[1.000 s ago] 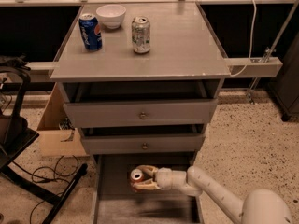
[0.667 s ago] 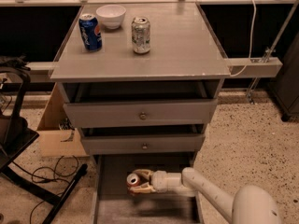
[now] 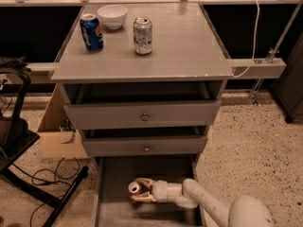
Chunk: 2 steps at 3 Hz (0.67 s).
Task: Place coke can into bottom drawer
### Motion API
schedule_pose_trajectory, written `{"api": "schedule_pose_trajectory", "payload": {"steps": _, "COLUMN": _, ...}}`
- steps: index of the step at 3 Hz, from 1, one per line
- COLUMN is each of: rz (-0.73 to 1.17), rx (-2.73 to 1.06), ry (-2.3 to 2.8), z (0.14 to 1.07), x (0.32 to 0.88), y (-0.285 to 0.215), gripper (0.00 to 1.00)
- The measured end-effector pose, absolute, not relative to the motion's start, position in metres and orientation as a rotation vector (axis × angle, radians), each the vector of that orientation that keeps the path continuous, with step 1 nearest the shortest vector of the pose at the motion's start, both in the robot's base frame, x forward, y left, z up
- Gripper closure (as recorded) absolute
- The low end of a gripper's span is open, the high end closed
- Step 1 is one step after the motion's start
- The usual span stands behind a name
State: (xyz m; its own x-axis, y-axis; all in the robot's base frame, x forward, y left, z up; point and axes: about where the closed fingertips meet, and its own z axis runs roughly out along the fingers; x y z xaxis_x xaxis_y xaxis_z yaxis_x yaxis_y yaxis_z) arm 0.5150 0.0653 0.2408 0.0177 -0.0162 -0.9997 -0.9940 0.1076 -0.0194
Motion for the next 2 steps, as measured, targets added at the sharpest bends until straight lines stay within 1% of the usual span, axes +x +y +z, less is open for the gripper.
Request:
{"api": "schedule_pose_trajectory", "payload": {"steps": 1, "rz": 1.109, "rx": -1.149, "ry": 1.256, "z": 0.2408, "x": 0.515, "y": 0.0653, "gripper": 0.75}}
{"api": "schedule_pose_trajectory", "payload": {"steps": 2, "rz": 1.109, "rx": -1.149, "ry": 1.256, "z": 0.2408, "x": 0.515, "y": 0.0653, "gripper": 0.43}}
